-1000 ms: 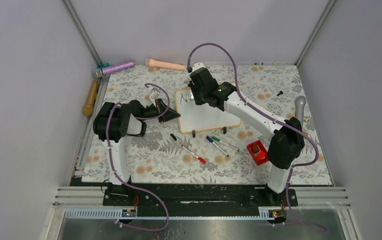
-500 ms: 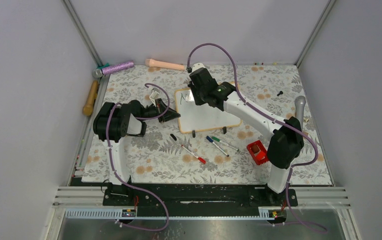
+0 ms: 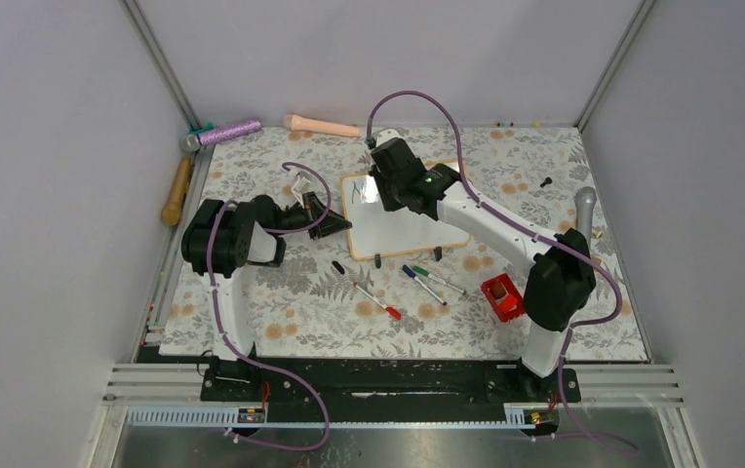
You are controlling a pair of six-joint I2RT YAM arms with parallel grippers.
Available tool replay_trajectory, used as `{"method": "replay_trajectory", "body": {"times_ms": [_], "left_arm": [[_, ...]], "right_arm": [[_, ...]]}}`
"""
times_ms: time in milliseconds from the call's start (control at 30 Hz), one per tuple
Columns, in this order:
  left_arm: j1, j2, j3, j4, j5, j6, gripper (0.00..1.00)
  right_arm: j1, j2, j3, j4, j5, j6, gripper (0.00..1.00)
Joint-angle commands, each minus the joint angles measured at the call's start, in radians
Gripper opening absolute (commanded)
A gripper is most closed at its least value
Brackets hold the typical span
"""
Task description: Write a sentence on the whiteboard
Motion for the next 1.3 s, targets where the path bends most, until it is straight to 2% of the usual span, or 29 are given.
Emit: {"method": "replay_trajectory", "body": {"times_ms": [0,700,1267], "left_arm": [[-0.018,-0.001,-0.015,0.006,0.077,0.081,0.0],[-0.018,-0.003,-0.016,0.006,0.077,0.083,0.0],[-0.017,-0.005,-0.018,0.006,0.077,0.086,0.0]], "right_arm": [[-0.009,-0.018,-0.007,-0.014,0.058,-0.006,0.0],[-0.023,0.025,0.093,-0.024,0.078,-0.02,0.0],[-0.024,-0.024,-0.003,-0.024,0.041,0.001,0.0]]}}
